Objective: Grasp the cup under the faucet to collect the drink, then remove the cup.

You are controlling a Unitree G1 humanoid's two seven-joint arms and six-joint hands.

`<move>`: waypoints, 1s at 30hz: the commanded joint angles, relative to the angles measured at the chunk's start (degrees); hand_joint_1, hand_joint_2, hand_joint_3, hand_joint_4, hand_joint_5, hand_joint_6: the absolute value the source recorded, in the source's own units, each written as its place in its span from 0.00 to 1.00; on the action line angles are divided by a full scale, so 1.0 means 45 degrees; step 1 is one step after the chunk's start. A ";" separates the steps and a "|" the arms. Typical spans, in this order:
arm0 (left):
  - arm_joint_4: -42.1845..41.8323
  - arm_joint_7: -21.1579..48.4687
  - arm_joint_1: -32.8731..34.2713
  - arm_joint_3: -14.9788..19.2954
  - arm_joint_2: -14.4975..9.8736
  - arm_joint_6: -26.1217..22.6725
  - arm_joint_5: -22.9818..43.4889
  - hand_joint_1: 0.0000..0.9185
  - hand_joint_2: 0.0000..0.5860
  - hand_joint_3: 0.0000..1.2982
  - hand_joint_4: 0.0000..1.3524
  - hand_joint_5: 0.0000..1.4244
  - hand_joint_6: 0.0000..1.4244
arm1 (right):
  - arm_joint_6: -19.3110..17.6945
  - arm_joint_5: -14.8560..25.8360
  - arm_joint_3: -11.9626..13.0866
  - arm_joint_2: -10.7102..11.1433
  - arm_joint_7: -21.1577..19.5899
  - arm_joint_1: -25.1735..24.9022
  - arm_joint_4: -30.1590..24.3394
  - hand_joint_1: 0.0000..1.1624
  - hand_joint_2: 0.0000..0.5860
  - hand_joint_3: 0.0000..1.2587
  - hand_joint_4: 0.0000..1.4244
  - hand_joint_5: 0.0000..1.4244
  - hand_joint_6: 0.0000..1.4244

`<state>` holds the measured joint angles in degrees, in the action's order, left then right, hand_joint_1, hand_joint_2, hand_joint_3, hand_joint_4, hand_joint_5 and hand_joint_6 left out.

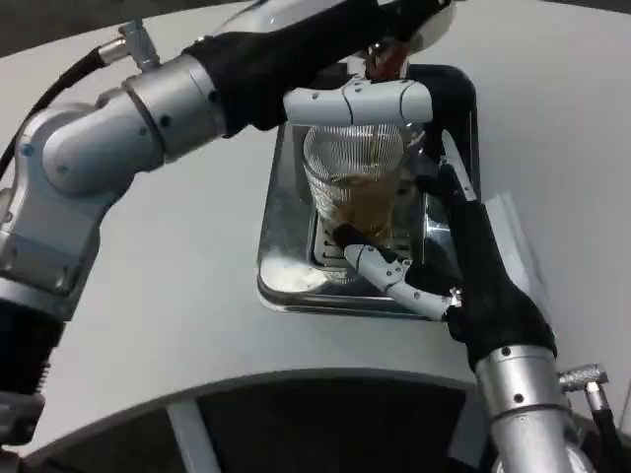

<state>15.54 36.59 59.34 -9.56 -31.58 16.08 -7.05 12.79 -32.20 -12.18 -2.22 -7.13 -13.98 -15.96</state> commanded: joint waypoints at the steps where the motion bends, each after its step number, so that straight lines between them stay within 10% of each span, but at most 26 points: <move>1: 0.0554 0.0435 -0.0273 -0.0180 -0.0257 -0.0346 -0.0369 0.00 0.17 0.06 0.00 0.00 0.05 | -0.0196 0.0043 -0.0038 -0.0026 -0.0311 -0.0236 0.0347 0.61 0.38 0.01 0.03 0.11 0.14; 30: 0.0050 0.0703 -0.0260 0.0035 -0.0364 -0.0596 -0.0197 0.00 0.19 0.06 0.00 0.00 0.06 | -0.0166 0.0097 -0.0228 -0.0707 -0.1616 -0.1782 0.2882 0.62 0.38 0.01 0.03 0.10 0.13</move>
<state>15.19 38.19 60.18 -9.10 -31.89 15.34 -6.88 11.47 -31.76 -12.57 -4.41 -13.48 -21.70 -3.87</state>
